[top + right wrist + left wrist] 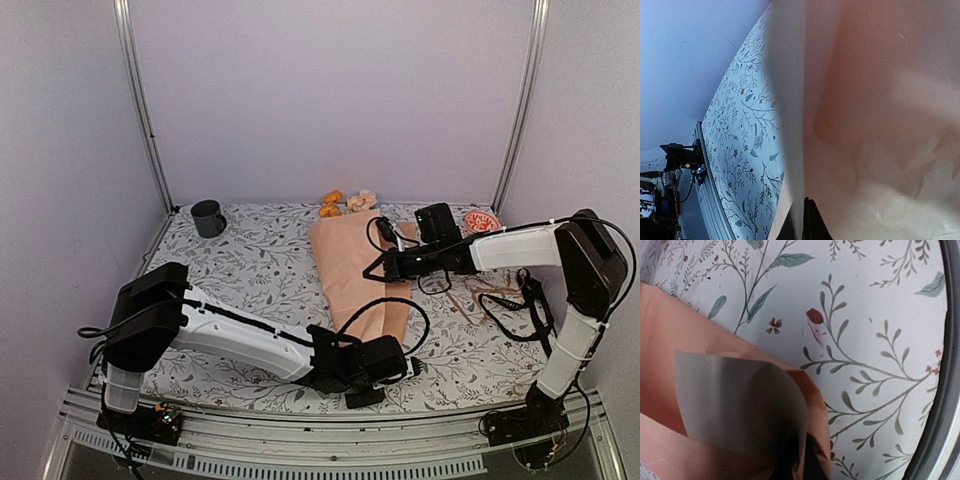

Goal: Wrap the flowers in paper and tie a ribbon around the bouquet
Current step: Press the fold line of the folded bouquet.

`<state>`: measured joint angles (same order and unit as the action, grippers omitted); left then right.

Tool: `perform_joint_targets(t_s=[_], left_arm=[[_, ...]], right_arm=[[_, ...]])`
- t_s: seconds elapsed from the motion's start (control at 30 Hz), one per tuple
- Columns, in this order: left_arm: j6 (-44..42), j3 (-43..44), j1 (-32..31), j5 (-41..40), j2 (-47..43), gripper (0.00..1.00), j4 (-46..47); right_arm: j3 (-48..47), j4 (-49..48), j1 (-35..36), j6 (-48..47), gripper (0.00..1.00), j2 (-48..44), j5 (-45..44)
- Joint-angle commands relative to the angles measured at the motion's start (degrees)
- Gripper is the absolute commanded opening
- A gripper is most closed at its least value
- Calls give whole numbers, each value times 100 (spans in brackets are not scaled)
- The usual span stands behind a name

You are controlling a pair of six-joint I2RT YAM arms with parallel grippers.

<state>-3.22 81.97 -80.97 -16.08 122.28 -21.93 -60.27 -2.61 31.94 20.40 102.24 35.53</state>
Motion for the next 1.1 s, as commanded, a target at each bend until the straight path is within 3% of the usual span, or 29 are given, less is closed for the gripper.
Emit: perform_joint_targets(t_s=[0.0, 0.13, 0.33, 0.5, 0.57, 0.73, 0.8, 0.93, 1.07], left_arm=[[53, -140, 30, 346, 115, 3, -699], [-58, -157, 49, 306, 148, 0, -654], [15, -317, 42, 467, 199, 0, -694], [19, -406, 100, 506, -163, 30, -420], [-25, -402, 114, 598, -380, 46, -295], [-334, -364, 116, 1079, -1094, 68, 13], [-473, -299, 119, 1485, -1347, 73, 77], [-718, -136, 116, 2410, -1547, 75, 193], [-691, 110, 199, 2425, -1454, 72, 367]], right_arm=[[179, -216, -346, -157, 1, 125, 290], [379, -734, -629, 68, 1, 395, 867], [368, -780, -635, 72, 1, 108, 912], [377, -882, -654, 112, 1, 275, 938], [406, -1018, -665, 164, 1, 464, 1011], [382, -1247, -685, 317, 1, 894, 1004], [376, -1307, -694, 330, 1, 1081, 978], [425, -1482, -698, 447, 1, 1304, 1007], [461, -1549, -696, 525, 1, 1358, 1025]])
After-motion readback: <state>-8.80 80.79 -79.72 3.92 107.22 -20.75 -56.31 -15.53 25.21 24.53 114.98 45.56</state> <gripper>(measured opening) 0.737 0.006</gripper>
